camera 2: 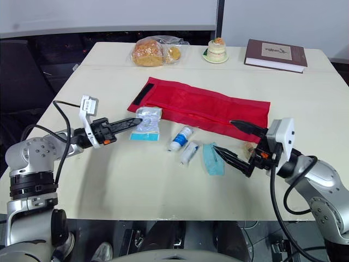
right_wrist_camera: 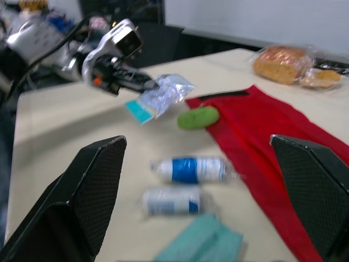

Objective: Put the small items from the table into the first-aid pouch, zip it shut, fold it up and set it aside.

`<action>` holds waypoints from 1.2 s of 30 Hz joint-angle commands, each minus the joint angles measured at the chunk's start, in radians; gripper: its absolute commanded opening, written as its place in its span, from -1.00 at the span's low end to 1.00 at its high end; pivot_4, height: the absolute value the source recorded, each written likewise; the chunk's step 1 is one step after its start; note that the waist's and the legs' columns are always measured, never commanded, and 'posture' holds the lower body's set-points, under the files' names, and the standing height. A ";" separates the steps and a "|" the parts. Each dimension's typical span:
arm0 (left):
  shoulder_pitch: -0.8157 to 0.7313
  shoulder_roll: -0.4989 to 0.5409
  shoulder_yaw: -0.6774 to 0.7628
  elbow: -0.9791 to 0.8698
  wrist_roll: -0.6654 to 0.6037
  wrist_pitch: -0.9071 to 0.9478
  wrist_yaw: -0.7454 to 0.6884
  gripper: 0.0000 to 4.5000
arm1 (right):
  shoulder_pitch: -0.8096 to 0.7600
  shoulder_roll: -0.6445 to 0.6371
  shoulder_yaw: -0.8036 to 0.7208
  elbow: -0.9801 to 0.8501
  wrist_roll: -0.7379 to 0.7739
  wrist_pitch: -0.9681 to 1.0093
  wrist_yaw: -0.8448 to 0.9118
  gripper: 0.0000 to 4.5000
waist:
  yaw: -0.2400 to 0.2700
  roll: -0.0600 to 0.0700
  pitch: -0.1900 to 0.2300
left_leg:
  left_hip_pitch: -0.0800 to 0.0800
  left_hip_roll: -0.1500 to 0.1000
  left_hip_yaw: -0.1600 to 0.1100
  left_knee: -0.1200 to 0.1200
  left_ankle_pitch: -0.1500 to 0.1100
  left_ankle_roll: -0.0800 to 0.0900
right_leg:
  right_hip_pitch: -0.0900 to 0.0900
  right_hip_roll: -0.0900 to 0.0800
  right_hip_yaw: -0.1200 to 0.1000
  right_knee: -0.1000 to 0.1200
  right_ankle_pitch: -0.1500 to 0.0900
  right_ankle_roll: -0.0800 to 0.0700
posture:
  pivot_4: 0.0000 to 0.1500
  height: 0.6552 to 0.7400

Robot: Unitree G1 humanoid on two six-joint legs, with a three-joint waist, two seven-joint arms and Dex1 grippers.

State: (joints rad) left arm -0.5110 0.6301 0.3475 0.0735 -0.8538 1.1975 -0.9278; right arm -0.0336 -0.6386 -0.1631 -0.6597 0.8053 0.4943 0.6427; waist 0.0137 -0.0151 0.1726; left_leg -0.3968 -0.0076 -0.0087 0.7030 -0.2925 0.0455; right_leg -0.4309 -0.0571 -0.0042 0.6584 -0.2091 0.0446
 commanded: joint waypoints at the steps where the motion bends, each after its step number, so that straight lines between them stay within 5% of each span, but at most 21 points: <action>1: -0.081 -0.089 0.020 -0.137 -0.147 0.065 0.075 -1.00 | -0.067 0.037 0.014 -0.041 0.109 0.121 -0.160 1.00 | 0.004 0.000 0.000 | 0.000 0.000 0.000 0.000 0.000 0.000 | 0.000 0.000 0.000 0.000 0.000 0.000 | 1.00 0.74; 6: -0.154 -0.215 0.027 -0.157 -0.247 0.082 0.186 -1.00 | -0.191 0.082 -0.016 -0.007 0.454 0.253 -0.389 1.00 | -0.002 -0.001 0.000 | -0.001 -0.001 -0.001 0.001 0.002 -0.003 | 0.000 0.000 -0.001 0.000 0.000 0.000 | 1.00 0.74; 12: -0.175 -0.284 -0.003 -0.153 -0.303 0.065 0.249 -1.00 | -0.254 0.088 0.003 -0.008 0.701 0.266 -0.559 1.00 | -0.005 0.000 0.000 | -0.001 -0.001 -0.001 0.000 0.000 0.000 | 0.000 0.005 0.000 0.001 0.000 0.000 | 1.00 0.74; 29: -0.172 -0.281 -0.061 -0.119 -0.309 0.014 0.207 -1.00 | -0.346 0.128 0.153 0.024 0.750 0.253 -0.775 1.00 | -0.004 0.000 0.000 | -0.001 -0.001 0.001 0.000 0.000 0.001 | 0.000 0.007 -0.001 0.001 0.000 0.000 | 1.00 0.74; 32: -0.167 -0.278 -0.073 -0.119 -0.303 0.003 0.200 -1.00 | -0.352 0.136 0.163 0.033 0.736 0.254 -0.789 0.68 | -0.003 0.000 0.000 | -0.001 -0.001 0.001 0.000 0.000 0.001 | 0.000 0.007 -0.001 0.000 0.000 0.000 | 1.00 0.74; 36: -0.162 -0.275 -0.090 -0.115 -0.294 -0.012 0.189 -1.00 | -0.350 0.141 0.163 0.035 0.726 0.254 -0.796 -0.07 | -0.003 0.000 0.000 | -0.001 -0.001 0.001 0.000 0.000 0.001 | 0.000 0.007 -0.001 0.000 0.000 0.000 | 1.00 0.74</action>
State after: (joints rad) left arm -0.6662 0.3467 0.2619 -0.0263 -1.1406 1.2090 -0.7196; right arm -0.3700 -0.5023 0.0065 -0.6084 1.5319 0.7598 -0.1529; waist 0.0103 -0.0155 0.1731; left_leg -0.3975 -0.0087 -0.0078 0.7030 -0.2928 0.0468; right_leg -0.4313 -0.0501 -0.0054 0.6585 -0.2092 0.0445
